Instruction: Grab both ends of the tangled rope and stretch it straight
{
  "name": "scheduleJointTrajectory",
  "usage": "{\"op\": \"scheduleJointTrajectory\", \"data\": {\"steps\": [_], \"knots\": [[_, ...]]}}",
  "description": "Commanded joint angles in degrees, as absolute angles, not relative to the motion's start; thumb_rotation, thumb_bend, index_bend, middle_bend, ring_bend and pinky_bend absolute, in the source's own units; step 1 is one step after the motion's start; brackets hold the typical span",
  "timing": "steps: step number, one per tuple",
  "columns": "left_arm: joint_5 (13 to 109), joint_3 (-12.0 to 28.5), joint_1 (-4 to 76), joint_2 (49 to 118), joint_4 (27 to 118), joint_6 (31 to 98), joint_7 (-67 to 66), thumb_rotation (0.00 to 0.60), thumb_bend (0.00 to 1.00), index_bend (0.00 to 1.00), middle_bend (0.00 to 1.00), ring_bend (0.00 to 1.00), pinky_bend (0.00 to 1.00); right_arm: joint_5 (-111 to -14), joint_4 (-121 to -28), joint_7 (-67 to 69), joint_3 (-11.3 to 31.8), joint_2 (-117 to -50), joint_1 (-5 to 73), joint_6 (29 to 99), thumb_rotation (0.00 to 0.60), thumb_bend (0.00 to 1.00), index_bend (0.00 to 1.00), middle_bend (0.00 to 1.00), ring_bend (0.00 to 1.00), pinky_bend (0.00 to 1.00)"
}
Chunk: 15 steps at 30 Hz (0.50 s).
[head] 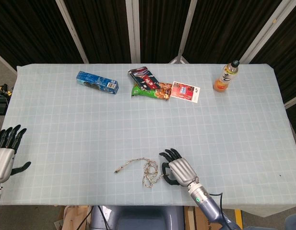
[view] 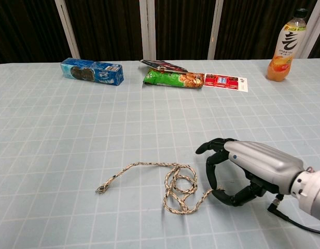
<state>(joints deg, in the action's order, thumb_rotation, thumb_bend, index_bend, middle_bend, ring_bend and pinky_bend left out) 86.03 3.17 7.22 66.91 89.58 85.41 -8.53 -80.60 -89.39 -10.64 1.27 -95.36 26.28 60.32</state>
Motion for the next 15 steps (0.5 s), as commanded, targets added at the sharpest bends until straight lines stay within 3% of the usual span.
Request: {"op": "scheduleJointTrajectory", "data": {"steps": [1,15], "knots": [[86.0,3.1,7.2,66.9,89.6,85.4,-8.6,0.600,0.01,0.00,0.00,0.00,0.00,-80.4,-89.5,-10.6,1.5,-94.8,26.2,60.5,0.600,0.48,0.63,0.18,0.05,0.00],[84.4,2.8,7.9,66.7,92.9,82.7,-11.2,0.600,0.04,0.04,0.00,0.00,0.00,-80.0,-89.4,-9.5,3.3,-92.3,26.1,62.4,0.600,0.48,0.63,0.18,0.05,0.00]]}}
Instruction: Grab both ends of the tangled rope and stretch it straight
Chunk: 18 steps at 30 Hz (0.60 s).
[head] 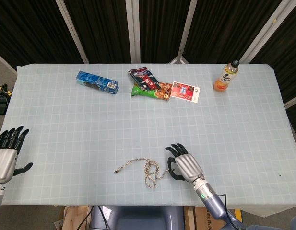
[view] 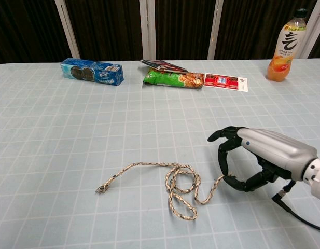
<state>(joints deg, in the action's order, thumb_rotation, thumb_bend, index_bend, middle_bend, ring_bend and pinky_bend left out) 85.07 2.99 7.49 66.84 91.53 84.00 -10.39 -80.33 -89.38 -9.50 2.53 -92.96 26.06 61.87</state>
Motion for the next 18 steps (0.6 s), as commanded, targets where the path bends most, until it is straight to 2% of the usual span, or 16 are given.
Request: {"op": "scheduleJointTrajectory", "data": {"steps": [1,6,8,12,18], "knots": [[84.1,2.9,8.0,66.6,93.4,82.4,-11.6,0.600,0.04,0.06,0.00,0.00,0.00,-79.9,-89.6,-9.5,3.4,-92.0,26.2,62.3,0.600,0.48,0.63,0.18,0.05,0.00],[82.0,4.2,9.7,66.2,96.6,80.2,-15.5,0.600,0.11,0.22,0.01,0.00,0.00,-79.4,-90.5,-9.7,3.7,-90.6,26.2,62.3,0.600,0.48,0.63,0.18,0.05,0.00],[80.3,4.8,10.7,66.2,98.5,78.4,-16.7,0.600,0.13,0.25,0.02,0.00,0.00,-79.2,-90.8,-9.8,3.7,-90.4,26.2,62.3,0.600,0.48,0.63,0.18,0.05,0.00],[76.8,6.1,14.8,67.0,103.0,72.0,-19.4,0.600,0.15,0.28,0.05,0.00,0.00,-78.7,-91.5,-10.3,3.8,-90.2,26.0,62.5,0.600,0.48,0.63,0.18,0.05,0.00],[71.7,7.6,18.6,70.6,106.6,68.5,-25.4,0.600,0.17,0.32,0.07,0.00,0.00,-78.0,-92.0,-11.0,3.9,-90.2,25.9,62.8,0.600,0.48,0.63,0.18,0.05,0.00]]}}
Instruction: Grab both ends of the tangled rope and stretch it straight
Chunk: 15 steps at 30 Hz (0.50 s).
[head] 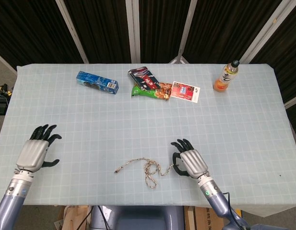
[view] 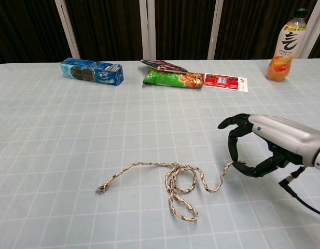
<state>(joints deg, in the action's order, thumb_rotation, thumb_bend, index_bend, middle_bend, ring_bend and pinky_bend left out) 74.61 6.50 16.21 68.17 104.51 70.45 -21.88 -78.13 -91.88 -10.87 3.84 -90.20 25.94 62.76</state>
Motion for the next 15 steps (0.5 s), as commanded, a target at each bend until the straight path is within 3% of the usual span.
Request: {"op": "scheduleJointTrajectory", "data": {"steps": [1,7,15], "knots": [[70.9,7.8,19.4,71.7,107.0,68.3,-26.8,0.600,0.17,0.32,0.07,0.00,0.00,-77.9,-92.1,-11.1,4.0,-90.2,25.9,62.9,0.600,0.48,0.64,0.18,0.05,0.00],[68.0,7.9,21.9,79.9,107.7,69.4,-33.1,0.600,0.19,0.33,0.07,0.00,0.00,-77.3,-92.7,-11.7,4.2,-89.9,25.7,63.4,0.600,0.48,0.64,0.18,0.05,0.00],[63.8,7.0,23.7,88.0,107.4,70.8,-38.7,0.600,0.14,0.23,0.01,0.00,0.00,-76.7,-93.4,-11.8,4.5,-88.9,25.3,64.2,0.600,0.48,0.64,0.18,0.05,0.00]]}}
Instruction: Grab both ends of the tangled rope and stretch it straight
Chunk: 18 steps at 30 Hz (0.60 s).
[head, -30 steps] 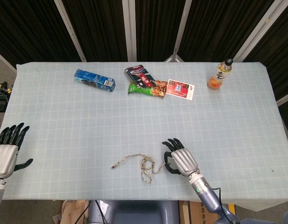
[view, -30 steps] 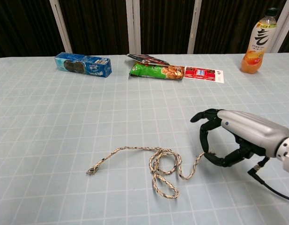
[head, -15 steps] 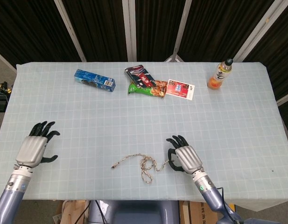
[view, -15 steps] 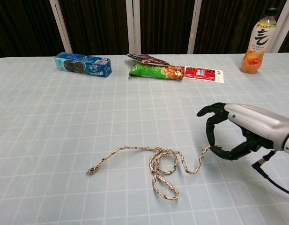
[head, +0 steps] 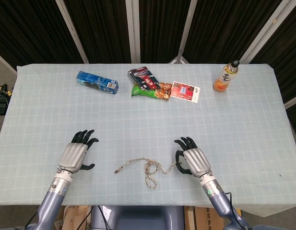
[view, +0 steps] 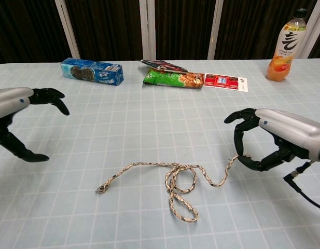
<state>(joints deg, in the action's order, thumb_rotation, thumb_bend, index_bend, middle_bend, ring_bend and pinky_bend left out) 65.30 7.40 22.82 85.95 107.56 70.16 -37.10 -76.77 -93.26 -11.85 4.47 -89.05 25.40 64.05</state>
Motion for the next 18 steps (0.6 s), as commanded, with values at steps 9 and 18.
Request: {"op": "scheduleJointTrajectory", "data": {"steps": [9,18], "knots": [[61.5,6.9,24.6,95.9,104.1,72.9,-39.4,0.600,0.14,0.23,0.01,0.00,0.00,-75.7,-93.7,-11.8,4.8,-88.2,24.8,64.8,0.600,0.48,0.64,0.18,0.05,0.00],[60.9,6.2,24.8,100.3,101.3,73.1,-37.3,0.600,0.16,0.23,0.02,0.00,0.00,-75.2,-94.0,-13.0,5.0,-88.7,24.8,65.1,0.600,0.48,0.64,0.18,0.05,0.00]]}}
